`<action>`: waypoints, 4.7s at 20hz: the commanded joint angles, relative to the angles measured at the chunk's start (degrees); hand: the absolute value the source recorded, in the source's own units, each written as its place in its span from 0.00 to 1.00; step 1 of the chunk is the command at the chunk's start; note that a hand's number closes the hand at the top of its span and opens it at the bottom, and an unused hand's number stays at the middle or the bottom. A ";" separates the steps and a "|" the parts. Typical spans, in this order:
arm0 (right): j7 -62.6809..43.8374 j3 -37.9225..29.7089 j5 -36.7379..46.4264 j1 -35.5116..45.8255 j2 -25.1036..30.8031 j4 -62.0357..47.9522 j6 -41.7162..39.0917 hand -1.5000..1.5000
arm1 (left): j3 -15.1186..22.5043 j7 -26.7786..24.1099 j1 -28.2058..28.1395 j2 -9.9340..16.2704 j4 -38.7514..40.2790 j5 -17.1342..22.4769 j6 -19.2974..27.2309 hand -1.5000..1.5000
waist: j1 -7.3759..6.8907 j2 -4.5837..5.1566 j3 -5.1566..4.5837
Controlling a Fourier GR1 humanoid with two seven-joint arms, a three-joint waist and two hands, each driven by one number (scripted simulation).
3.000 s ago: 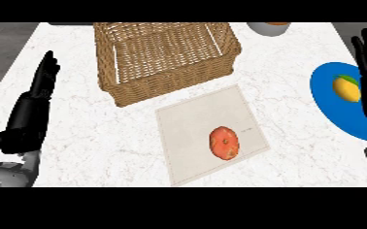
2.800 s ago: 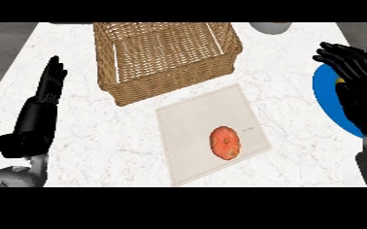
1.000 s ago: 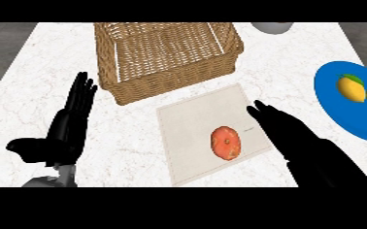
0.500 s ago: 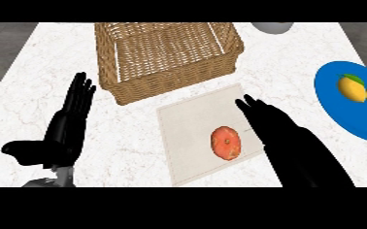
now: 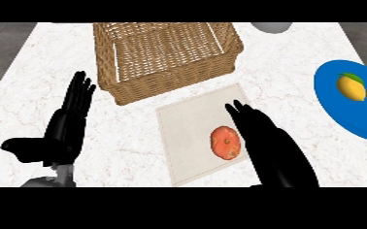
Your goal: Pick the squash from the placemat and place it in the basket
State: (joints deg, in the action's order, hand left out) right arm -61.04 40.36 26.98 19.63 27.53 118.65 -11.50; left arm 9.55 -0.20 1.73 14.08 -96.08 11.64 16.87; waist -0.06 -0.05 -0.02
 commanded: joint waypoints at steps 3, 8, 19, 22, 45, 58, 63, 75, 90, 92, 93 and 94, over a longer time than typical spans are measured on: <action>0.18 1.46 7.31 -3.84 -5.25 -3.78 -0.76 0.00 | -0.95 -2.42 -0.53 -2.25 2.17 -1.43 -0.89 0.50 | 0.06 0.03 0.01; -4.36 1.22 10.98 -4.24 -7.85 -0.25 -4.43 0.00 | -1.54 -5.17 0.77 -4.16 7.31 -1.80 -2.39 0.50 | 0.35 0.01 -0.02; 8.71 -4.34 17.63 -5.25 -15.46 -15.97 -2.75 0.00 | -3.32 -3.38 -2.96 -3.67 1.96 -3.19 -5.96 0.50 | -0.16 0.05 0.02; 10.35 -5.05 20.56 -7.61 -16.65 -15.91 -3.06 0.00 | -2.56 -0.37 -2.23 -5.68 -0.15 -5.27 -4.24 0.50 | -0.07 0.02 0.03; 23.62 -13.25 26.01 -12.85 -21.25 -24.47 -3.99 0.00 | -5.54 3.06 -1.48 -8.10 -3.47 -8.96 -7.47 0.50 | -0.02 0.01 0.03; 29.38 -9.76 33.00 -9.93 -24.22 -34.60 -3.61 1.00 | -8.12 0.28 0.49 -9.30 2.46 -9.19 -9.17 0.50 | -0.04 0.08 0.01; 29.44 -10.77 34.04 -8.48 -25.48 -34.03 -6.19 1.00 | -8.01 -0.81 -3.31 -9.44 -0.08 -8.79 -10.44 0.50 | -0.11 0.03 0.01; 24.13 5.50 32.26 1.48 -27.39 -43.02 4.60 1.00 | -5.43 2.80 1.17 -10.99 -0.90 -9.95 -10.83 0.50 | -4.55 0.95 0.12; 15.15 15.27 15.29 18.26 -27.52 -34.49 32.72 1.00 | -3.89 2.12 2.64 -11.39 1.85 -10.88 -11.69 0.50 | -7.46 0.59 0.09; 13.00 17.87 14.90 22.06 -27.52 -33.98 37.23 1.00 | -3.89 2.78 4.15 -12.68 1.95 -11.38 -10.01 0.50 | -6.63 0.41 0.03; 10.37 17.44 12.97 24.43 -27.52 -31.23 37.38 1.00 | -5.47 3.44 4.56 -11.52 2.33 -10.45 -10.60 0.50 | -5.91 0.23 -0.01; 9.04 17.06 11.10 27.03 -27.53 -30.82 38.39 1.00 | -5.98 3.21 5.60 -11.34 2.90 -10.94 -10.09 0.50 | -5.59 0.29 -0.03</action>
State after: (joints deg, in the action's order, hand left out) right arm -47.43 56.12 42.33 40.02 0.09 84.25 21.15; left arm 4.99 2.66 5.93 2.18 -94.05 0.81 6.18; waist -6.74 0.54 0.02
